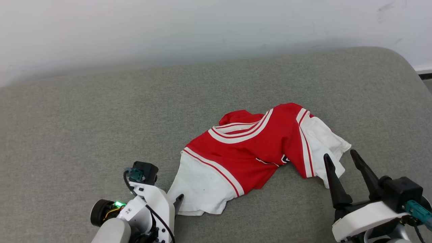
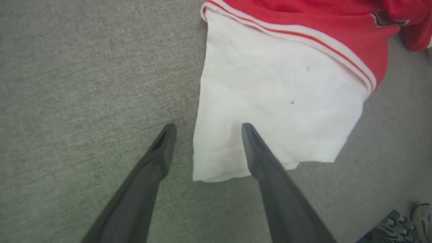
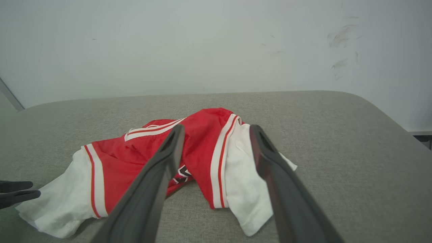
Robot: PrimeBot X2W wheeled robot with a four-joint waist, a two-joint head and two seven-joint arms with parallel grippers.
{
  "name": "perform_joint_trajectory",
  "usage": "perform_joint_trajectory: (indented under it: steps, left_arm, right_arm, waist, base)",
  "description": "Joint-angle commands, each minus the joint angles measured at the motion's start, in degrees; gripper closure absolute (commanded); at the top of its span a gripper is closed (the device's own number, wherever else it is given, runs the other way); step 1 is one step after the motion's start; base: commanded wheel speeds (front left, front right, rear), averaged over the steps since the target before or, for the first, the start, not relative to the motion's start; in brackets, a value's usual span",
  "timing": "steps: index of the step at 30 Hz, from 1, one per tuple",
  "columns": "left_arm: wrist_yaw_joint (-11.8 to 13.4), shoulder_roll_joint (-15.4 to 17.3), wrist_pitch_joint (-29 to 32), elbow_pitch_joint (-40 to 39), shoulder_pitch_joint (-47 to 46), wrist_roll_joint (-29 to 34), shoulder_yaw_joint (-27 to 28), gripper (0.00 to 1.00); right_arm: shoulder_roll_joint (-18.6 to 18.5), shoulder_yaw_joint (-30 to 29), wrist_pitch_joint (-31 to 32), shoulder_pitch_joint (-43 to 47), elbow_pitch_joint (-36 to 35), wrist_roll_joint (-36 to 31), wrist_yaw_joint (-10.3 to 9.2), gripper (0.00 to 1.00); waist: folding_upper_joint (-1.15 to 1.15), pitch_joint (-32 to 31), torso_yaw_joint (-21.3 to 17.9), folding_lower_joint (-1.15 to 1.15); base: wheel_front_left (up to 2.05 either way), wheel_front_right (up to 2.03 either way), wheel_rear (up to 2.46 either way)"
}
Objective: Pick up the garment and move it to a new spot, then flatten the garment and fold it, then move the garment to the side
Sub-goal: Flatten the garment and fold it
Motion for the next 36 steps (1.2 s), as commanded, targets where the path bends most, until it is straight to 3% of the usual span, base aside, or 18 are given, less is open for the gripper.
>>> perform_joint_trajectory:
  steps: [1,8,9,10,11,16,21,29,36]
  left_arm:
    - [-0.4,0.7,2.6,0.0,-0.7,-0.4,-0.8,0.0]
    - [-1.4,3.4,15.8,1.1,1.3,0.1,-6.4,0.0]
    - [-1.6,3.4,16.9,0.9,1.7,-0.3,-7.2,0.34]
    - [-1.9,3.4,17.9,0.7,1.7,-0.3,-8.2,0.75]
    - [-2.0,3.5,18.3,0.2,1.7,-0.4,-8.9,1.0]
    - [-0.6,3.5,13.9,-2.7,0.7,0.3,-7.8,1.0]
    - [1.4,2.6,7.2,-5.3,0.5,1.0,-5.9,1.0]
    - [3.1,1.4,-0.9,-10.0,0.4,1.6,-4.4,1.0]
    - [2.8,0.5,-3.8,-13.0,-1.4,2.2,-5.3,1.0]
  right_arm:
    - [0.2,0.1,-0.3,-0.9,0.4,0.6,-0.04,0.0]
    - [0.4,-0.4,-1.3,-2.1,2.4,1.6,-0.04,0.0]
    - [0.4,-0.4,-1.5,-2.3,2.6,1.7,-0.04,0.0]
    - [0.5,-0.4,-1.5,-2.5,2.8,1.8,-0.04,0.0]
    - [0.5,-0.5,-1.4,-2.6,3.2,2.2,-0.04,0.0]
    - [0.6,-1.6,0.2,-2.9,4.9,5.4,-0.04,0.0]
    - [-1.8,-5.0,4.1,-3.0,9.0,10.1,-0.03,0.0]
    - [-8.1,-9.9,16.1,-6.8,18.3,18.4,-0.04,0.0]
    - [-14.3,-6.2,26.2,-14.6,21.9,22.5,-0.04,0.0]
  waist:
    - [0.0,1.1,-1.1,0.0]
    - [0.0,3.2,-2.5,0.0]
    - [0.0,3.5,-2.6,0.0]
    - [0.0,3.7,-2.7,0.0]
    - [0.0,3.9,-2.7,0.0]
    - [0.0,3.8,-2.6,0.0]
    - [0.0,3.0,-1.5,0.0]
    - [0.0,4.0,0.8,0.0]
    - [0.0,6.5,2.9,0.0]
  base:
    - [0.0,0.0,0.0]
    - [0.0,0.0,0.0]
    - [0.0,0.0,0.0]
    - [0.0,0.0,0.0]
    - [0.0,0.0,0.0]
    - [0.0,0.0,0.0]
    - [0.0,0.0,0.0]
    - [0.0,0.0,0.0]
    - [0.0,0.0,0.0]
